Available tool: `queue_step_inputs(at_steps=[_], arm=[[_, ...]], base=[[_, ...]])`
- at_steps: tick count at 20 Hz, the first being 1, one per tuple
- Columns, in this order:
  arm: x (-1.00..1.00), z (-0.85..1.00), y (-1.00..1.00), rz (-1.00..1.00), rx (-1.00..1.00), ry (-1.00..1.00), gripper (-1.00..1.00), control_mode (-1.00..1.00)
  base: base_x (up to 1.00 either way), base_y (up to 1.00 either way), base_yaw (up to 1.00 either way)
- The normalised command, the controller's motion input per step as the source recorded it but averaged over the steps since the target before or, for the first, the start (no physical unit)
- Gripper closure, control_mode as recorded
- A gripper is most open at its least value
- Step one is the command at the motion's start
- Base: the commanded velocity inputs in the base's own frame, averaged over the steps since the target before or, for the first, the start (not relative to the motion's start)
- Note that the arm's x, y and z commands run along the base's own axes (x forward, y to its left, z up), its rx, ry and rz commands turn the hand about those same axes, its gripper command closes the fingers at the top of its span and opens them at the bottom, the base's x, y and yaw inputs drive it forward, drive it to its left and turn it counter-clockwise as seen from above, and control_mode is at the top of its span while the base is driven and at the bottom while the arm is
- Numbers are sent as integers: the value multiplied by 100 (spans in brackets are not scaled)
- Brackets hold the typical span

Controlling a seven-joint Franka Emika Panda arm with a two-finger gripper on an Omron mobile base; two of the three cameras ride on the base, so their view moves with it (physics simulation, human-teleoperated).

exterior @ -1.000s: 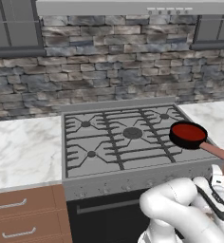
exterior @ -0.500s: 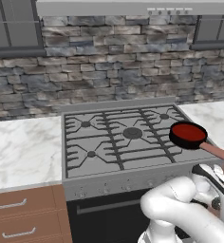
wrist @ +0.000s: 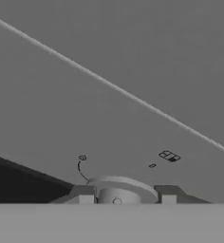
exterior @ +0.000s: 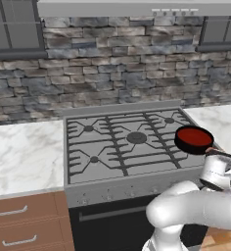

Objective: Wait until the marinara sauce is simmered to a deep red color and then turn off the stove.

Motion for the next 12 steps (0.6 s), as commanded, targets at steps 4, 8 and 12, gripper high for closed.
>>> queue_step_inputs(at_steps=[4, 8, 12], arm=[[-25, -14, -100, -23, 98, 0, 100, -100], [-36, -33, -100, -24, 94, 0, 100, -100], [-44, -48, -100, -28, 86, 0, 100, -100]], base=[[0, 0, 0], [0, 0, 0], [0, 0, 0]])
